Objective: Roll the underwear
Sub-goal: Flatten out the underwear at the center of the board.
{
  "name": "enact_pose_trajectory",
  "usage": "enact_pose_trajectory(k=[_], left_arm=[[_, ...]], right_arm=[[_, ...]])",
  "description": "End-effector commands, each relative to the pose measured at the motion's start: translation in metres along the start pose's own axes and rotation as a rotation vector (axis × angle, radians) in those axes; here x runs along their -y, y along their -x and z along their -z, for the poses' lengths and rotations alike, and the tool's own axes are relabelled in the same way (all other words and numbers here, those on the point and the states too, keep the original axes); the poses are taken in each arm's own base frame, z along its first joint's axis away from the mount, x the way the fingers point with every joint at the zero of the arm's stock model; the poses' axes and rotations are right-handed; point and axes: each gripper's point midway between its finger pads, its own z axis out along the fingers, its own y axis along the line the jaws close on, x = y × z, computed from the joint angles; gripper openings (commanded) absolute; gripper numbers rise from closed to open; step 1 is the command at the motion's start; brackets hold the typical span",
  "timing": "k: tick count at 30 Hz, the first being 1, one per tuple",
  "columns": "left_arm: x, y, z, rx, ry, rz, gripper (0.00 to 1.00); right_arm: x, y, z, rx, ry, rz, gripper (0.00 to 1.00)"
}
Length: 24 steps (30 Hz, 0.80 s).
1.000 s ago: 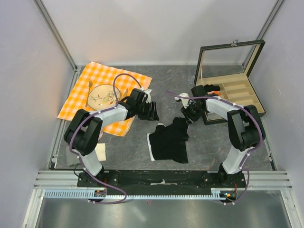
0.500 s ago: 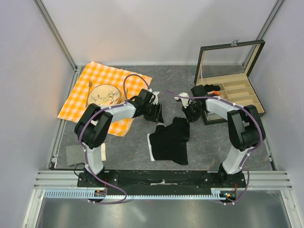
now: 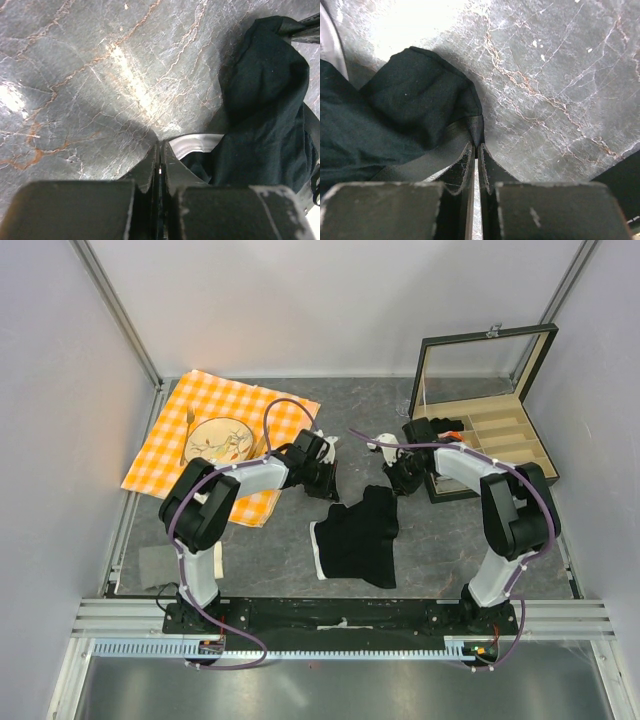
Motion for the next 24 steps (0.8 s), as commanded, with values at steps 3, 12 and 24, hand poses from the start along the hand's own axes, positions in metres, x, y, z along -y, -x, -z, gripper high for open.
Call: enact_pose_trajectory(k=[3, 12, 24], left_arm=[[0.015, 0.026, 0.031, 0.106, 0.011, -0.033, 0.02], [0.020, 0.055, 0.091, 0.280, 0.039, -0.055, 0.02], [0.034, 0.048, 0.146, 0.371, 0.011, -0.080, 0.02]], right_arm=[[-0.001, 0.042, 0.033, 0.151, -0.025, 0.047, 0.08], [-0.007, 0.087, 0.089, 0.303, -0.060, 0.120, 0.06], [-0.042, 0.130, 0.181, 0.487, -0.038, 0.303, 0.06]])
